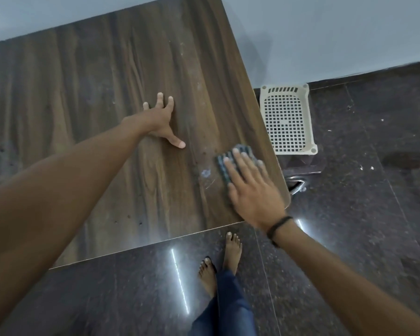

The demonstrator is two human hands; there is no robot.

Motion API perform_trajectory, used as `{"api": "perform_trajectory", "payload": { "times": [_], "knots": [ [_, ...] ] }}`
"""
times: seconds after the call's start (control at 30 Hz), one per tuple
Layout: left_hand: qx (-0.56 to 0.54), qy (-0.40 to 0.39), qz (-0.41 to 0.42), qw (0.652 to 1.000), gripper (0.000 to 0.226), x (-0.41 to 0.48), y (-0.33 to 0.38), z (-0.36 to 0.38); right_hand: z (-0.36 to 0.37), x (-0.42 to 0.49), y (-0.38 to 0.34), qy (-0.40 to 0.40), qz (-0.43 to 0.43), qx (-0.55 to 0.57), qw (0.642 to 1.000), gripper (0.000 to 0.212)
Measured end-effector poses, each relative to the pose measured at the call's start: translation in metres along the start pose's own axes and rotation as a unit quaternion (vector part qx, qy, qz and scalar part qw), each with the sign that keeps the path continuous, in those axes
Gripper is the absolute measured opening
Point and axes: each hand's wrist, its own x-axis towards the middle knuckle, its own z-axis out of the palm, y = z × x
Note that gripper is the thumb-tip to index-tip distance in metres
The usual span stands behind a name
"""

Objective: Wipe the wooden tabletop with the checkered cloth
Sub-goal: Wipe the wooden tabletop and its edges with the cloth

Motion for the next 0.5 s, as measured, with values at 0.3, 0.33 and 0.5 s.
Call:
{"api": "perform_trajectory", "payload": {
  "times": [0.3, 0.33, 0.5],
  "knots": [
    [-0.036, 0.023, -0.02, 0.999, 0.149, -0.017, -0.001, 0.008, -0.005, -0.036, 0.019, 0.03, 0.086, 0.006, 0.996, 0.061],
    [-0.036, 0.018, -0.02, 0.999, 0.148, -0.017, -0.001, 0.008, -0.007, -0.031, 0.02, 0.045, 0.15, 0.012, 0.988, 0.061],
    [-0.031, 0.01, -0.002, 0.999, 0.143, -0.019, 0.001, 0.009, 0.001, -0.052, -0.002, 0.015, 0.08, -0.012, 0.997, 0.061]
  ]
}}
